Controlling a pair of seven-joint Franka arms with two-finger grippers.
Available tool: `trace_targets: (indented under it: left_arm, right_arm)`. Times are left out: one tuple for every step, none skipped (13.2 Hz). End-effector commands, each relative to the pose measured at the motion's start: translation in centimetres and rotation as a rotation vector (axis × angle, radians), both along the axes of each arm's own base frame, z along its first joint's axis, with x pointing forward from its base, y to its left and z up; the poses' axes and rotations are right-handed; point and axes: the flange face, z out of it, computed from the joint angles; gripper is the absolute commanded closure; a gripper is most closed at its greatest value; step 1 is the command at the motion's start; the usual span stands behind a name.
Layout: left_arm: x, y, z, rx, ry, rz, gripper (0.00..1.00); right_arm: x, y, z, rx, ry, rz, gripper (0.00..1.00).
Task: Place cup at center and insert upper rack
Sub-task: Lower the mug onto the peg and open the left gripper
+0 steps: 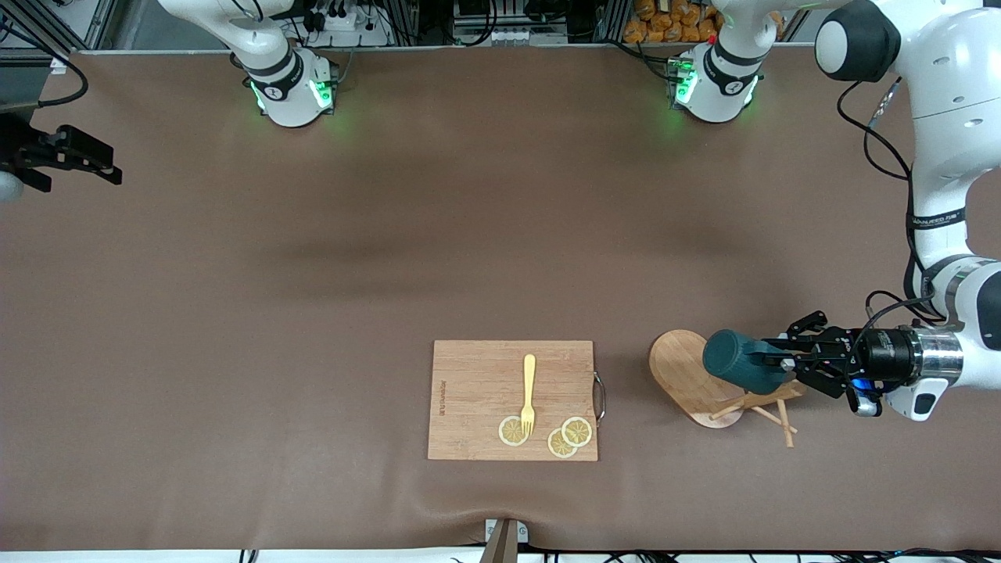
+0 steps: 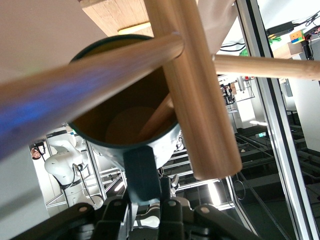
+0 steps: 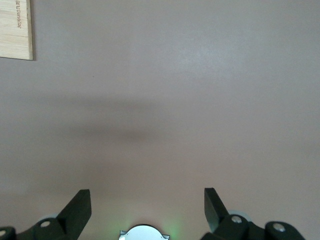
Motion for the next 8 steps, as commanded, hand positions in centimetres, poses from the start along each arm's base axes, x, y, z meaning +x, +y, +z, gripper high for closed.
trace_targets:
  left_arm:
    - [0.3, 0.2, 0.5, -0.049, -0.023, 0.006, 0.00]
    - [0.3, 0.5, 0.6, -0.060, -0.026, 0.015, 0.00]
    - [0.3, 0.5, 0.6, -0.061, -0.026, 0.014, 0.00]
    - [0.4, 0.4, 0.7, -0.062, -0.028, 0.014, 0.00]
    - [0.4, 0.4, 0.7, -0.066, -0.028, 0.017, 0.00]
    - [0.4, 0.5, 0.9, -0.070, -0.031, 0.019, 0.00]
    - [0.4, 0.6, 1.2, -0.076, -0.034, 0.022, 0.00]
    - [0.3, 1.0, 1.6, -0.080, -0.035, 0.022, 0.00]
  right_arm:
    - [-0.1, 0.4, 0.2, 0.008, 0.001, -0.009, 0.00]
    - [-0.1, 0.4, 0.3, 0.008, -0.001, -0.009, 0.00]
    - [-0.1, 0.4, 0.3, 0.008, -0.001, -0.009, 0.00]
    - [-0.1, 0.3, 0.3, 0.008, -0.001, -0.011, 0.00]
    - [-0.1, 0.4, 0.3, 0.008, -0.002, -0.009, 0.00]
    - [-0.1, 0.4, 0.3, 0.008, -0.001, -0.009, 0.00]
    - [-0.1, 0.4, 0.3, 0.009, -0.001, -0.008, 0.00]
    - [-0.1, 0.4, 0.3, 0.009, -0.001, -0.008, 0.00]
